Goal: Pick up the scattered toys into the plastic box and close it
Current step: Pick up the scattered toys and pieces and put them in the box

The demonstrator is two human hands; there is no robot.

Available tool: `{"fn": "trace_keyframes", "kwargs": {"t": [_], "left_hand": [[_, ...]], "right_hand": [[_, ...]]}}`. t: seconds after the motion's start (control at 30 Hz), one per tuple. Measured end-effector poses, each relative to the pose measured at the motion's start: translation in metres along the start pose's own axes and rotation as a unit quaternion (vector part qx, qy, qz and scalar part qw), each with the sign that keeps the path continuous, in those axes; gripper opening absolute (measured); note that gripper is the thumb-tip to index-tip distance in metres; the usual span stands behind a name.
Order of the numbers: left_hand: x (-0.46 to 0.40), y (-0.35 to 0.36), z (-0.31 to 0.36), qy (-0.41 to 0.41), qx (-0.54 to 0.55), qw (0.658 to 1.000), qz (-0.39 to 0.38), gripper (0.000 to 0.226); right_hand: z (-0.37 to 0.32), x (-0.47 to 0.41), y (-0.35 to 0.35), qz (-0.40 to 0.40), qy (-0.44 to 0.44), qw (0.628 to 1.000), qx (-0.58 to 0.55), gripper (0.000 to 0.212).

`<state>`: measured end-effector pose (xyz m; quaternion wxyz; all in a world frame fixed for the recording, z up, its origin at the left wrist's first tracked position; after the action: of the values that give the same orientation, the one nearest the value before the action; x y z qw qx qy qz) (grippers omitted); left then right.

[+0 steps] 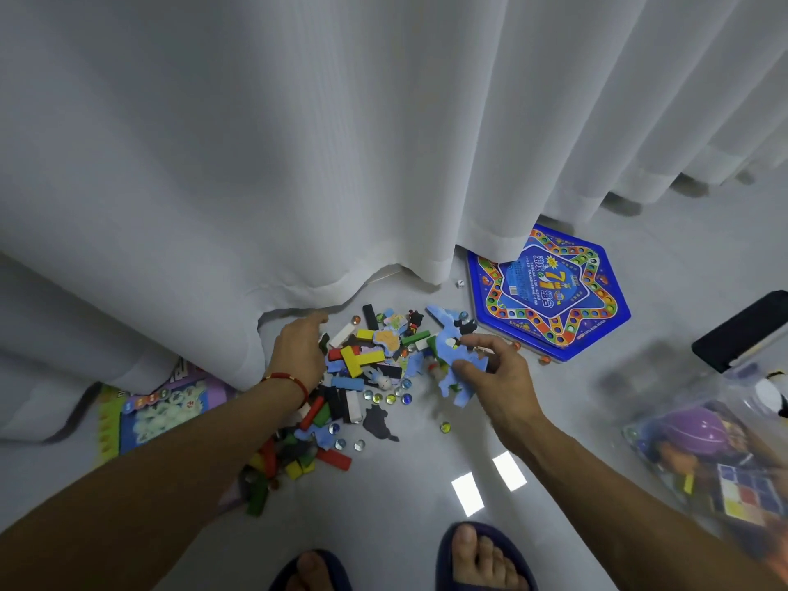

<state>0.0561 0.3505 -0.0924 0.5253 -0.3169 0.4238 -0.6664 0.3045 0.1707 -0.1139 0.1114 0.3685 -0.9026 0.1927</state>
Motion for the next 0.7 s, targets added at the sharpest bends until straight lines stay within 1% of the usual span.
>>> {"fn": "trace_keyframes", "kwargs": {"t": [0.07,0.13,0.23,0.3,0.33,0.4,0.47,0.53,0.57,0.63,0.7], "left_hand": [[0.007,-0.019,0.019,-0.028,0.061,0.998,0.021,0.044],[0.017,-0.035,0.058,-0.041,0.147,0.988,-0.001,0.035],[0.04,-0.049,0.143,-0.021,0.274,0.956,-0.105,0.029],[0.065,-0.06,0.208,0.019,0.323,0.933,-0.159,0.029],[0.08,-0.066,0.242,0.042,0.329,0.927,-0.174,0.028],[0.109,-0.078,0.305,0.088,0.319,0.927,-0.178,0.024],[0.136,-0.083,0.366,0.111,0.327,0.92,-0.185,0.025],[0.158,-0.083,0.418,0.109,0.359,0.903,-0.21,0.032],[0.166,-0.08,0.439,0.106,0.367,0.896,-0.226,0.03],[0.191,-0.084,0.472,0.127,0.341,0.888,-0.28,0.018],[0.208,-0.091,0.482,0.143,0.294,0.892,-0.311,0.017]], "right_hand": [[-0.006,0.013,-0.007,-0.011,0.044,0.997,-0.058,0.03],[-0.02,0.028,-0.024,-0.014,0.059,0.994,-0.093,0.03],[-0.052,0.056,-0.075,0.026,0.032,0.992,-0.116,0.022],[-0.078,0.078,-0.128,0.092,-0.001,0.986,-0.137,0.019],[-0.089,0.089,-0.16,0.137,-0.019,0.981,-0.139,0.017],[-0.101,0.107,-0.227,0.222,-0.036,0.964,-0.139,0.014],[-0.096,0.12,-0.292,0.288,-0.014,0.946,-0.146,0.017],[-0.086,0.132,-0.345,0.322,0.041,0.931,-0.166,0.018],[-0.083,0.137,-0.366,0.331,0.066,0.925,-0.174,0.02],[-0.083,0.146,-0.397,0.339,0.109,0.922,-0.154,0.021],[-0.086,0.153,-0.419,0.356,0.127,0.915,-0.139,0.035]]}}
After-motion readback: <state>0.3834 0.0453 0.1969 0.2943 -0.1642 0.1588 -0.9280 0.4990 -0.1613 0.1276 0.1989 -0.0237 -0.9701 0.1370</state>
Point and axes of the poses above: each hand's wrist, its own x-axis away from the middle knuckle, its own y-axis out of the palm, z = x × y, the point moved 8 cm from there along -x, towards the middle knuckle, and after that the axes turned 11 degrees about z, right-handed, at the moved point
